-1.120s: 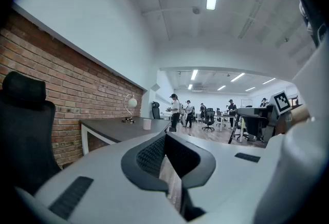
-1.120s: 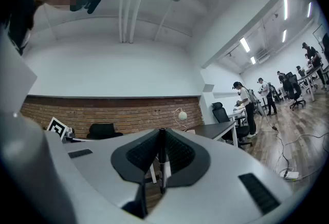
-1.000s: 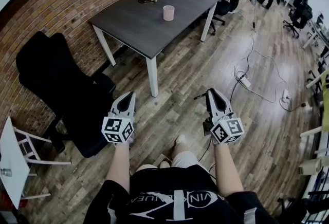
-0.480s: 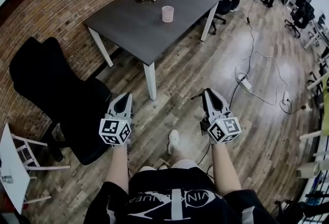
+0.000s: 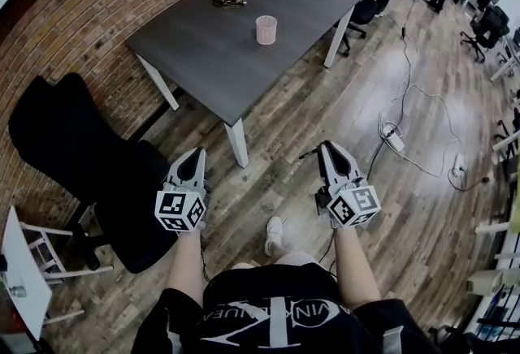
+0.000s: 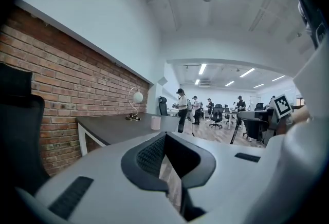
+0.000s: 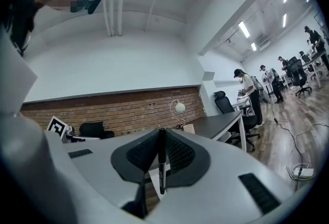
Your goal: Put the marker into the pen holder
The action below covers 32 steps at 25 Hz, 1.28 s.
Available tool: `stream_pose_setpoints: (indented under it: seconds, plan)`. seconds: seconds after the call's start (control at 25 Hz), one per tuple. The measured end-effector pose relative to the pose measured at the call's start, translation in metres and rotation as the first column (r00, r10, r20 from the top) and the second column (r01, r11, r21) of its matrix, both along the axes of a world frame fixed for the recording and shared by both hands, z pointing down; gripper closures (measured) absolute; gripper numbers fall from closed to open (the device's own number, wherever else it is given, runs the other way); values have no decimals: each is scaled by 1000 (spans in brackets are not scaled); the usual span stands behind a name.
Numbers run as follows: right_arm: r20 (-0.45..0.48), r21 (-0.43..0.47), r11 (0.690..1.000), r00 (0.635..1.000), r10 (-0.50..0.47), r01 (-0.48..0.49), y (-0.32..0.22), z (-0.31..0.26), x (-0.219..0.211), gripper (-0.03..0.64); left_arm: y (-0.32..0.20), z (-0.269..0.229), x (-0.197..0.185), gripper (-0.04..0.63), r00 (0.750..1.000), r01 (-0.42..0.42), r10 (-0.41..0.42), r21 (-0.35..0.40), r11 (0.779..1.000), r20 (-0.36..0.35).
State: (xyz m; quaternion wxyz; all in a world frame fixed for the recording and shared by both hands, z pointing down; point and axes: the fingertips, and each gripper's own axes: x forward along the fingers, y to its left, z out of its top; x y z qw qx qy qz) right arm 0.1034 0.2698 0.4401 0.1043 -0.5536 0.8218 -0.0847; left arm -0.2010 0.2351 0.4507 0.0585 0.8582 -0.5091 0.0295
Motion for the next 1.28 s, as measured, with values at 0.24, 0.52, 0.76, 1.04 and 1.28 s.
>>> stream_pose_setpoints:
  seconds: [0.24, 0.52, 0.76, 1.04, 1.28]
  plan:
    - [17, -18, 1000, 1000, -13, 14, -52, 2, 20, 568, -44, 7, 23, 583, 1000, 4, -4, -27, 1000, 7]
    - [28, -30, 999, 999, -32, 33, -95, 8, 37, 566, -82, 10, 45, 583, 1000, 9, -8, -34, 999, 19]
    - [27, -36, 998, 999, -43, 44, -111, 12, 48, 567, -100, 14, 54, 583, 999, 17, -16, -39, 999, 28]
    - [61, -49, 999, 998, -9, 12, -131, 17, 60, 566, -117, 16, 62, 583, 999, -7, 9, -43, 999, 36]
    - [70, -52, 999, 998, 4, 0, -158, 24, 62, 567, -148, 21, 57, 583, 1000, -3, 4, -31, 999, 26]
